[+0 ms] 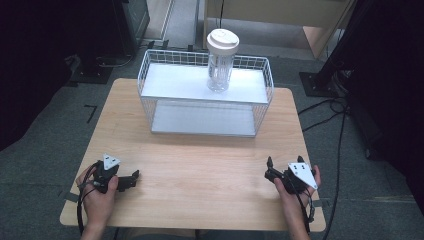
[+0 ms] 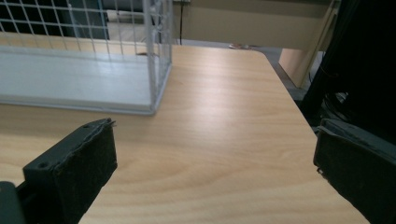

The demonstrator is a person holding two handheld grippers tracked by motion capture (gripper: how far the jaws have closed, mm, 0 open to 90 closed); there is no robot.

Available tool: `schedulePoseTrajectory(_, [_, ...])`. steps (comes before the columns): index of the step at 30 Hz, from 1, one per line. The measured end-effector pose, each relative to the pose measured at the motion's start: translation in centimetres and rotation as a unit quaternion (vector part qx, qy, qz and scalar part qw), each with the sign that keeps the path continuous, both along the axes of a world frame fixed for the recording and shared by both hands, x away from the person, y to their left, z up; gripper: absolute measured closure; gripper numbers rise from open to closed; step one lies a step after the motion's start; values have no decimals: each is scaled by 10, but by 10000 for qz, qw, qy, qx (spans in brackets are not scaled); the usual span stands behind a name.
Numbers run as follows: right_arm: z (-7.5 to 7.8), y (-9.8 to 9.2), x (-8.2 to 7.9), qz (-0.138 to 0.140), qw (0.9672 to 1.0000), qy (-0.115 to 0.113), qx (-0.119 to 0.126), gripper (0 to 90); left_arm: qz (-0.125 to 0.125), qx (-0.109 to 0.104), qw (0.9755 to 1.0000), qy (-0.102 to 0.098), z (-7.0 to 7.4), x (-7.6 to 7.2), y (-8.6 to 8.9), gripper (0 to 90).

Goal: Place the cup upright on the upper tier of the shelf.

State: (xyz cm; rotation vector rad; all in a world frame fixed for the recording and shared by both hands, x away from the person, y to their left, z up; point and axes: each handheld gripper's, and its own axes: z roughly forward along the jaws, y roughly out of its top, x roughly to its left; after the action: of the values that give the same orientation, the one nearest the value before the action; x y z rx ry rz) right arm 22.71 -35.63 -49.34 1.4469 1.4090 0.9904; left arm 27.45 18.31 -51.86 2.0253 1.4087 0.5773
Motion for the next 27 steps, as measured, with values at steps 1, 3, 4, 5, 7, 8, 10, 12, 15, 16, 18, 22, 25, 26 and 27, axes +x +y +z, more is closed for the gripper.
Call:
schedulePoseTrajectory(1, [-2, -3, -2, 8, 10000, 45, -12, 0, 0, -1, 10000, -1, 0, 0, 0, 25])
schedulePoseTrajectory(3, [-6, -10, -7, 33, 9999, 138, -83, 0, 0, -1, 10000, 0, 0, 0, 0, 24])
schedulePoseTrajectory(4, [-8, -14, -10, 52, 9998, 199, -69, 0, 5, 1, 10000, 0, 0, 0, 0, 25])
schedulePoseTrajectory(5, [-11, -18, -13, 77, 9996, 252, -65, 0, 0, 1, 10000, 0, 0, 0, 0, 25])
schedulePoseTrajectory(7, [-16, -25, -17, 119, 9992, 390, -35, 0, 0, 0, 10000, -1, 0, 0, 0, 25])
schedulePoseTrajectory(8, [-18, -29, -20, 128, 9989, 454, -57, 0, 0, 0, 10000, 0, 0, 0, 0, 25])
schedulePoseTrajectory(10, [-23, -34, -25, 125, 9983, 569, -57, 0, 0, -1, 10000, 0, 0, 0, 0, 24])
schedulePoseTrajectory(12, [-25, -40, -30, 144, 9979, 634, 0, 0, 0, -1, 10000, -1, 0, 0, 0, 24])
schedulePoseTrajectory(15, [-26, -47, -34, 255, 9964, 808, 31, 0, 5, -4, 10000, 1, 0, 0, 0, 24])
schedulePoseTrajectory(16, [-26, -49, -35, 274, 9953, 932, 31, 0, 0, 1, 10000, 0, 0, 0, 0, 25])
schedulePoseTrajectory(18, [-27, -51, -36, 282, 9929, 1152, -38, 0, 2, 1, 10000, -2, 0, 0, 0, 25])
schedulePoseTrajectory(22, [-29, -58, -40, 410, 9849, 1685, 1, 0, 1, 0, 10000, 4, 0, 0, 0, 24])
schedulePoseTrajectory(25, [-31, -59, -41, 464, 9794, 1967, 27, 1, 5, -6, 10000, 0, 0, 0, 0, 25])
schedulePoseTrajectory(26, [-32, -59, -41, 491, 9768, 2082, 68, 1, 4, -9, 10000, 1, 0, 0, 0, 24])
schedulePoseTrajectory(27, [-32, -58, -40, 505, 9751, 2156, 82, 1, 3, -8, 10000, 2, 0, 0, 0, 25])
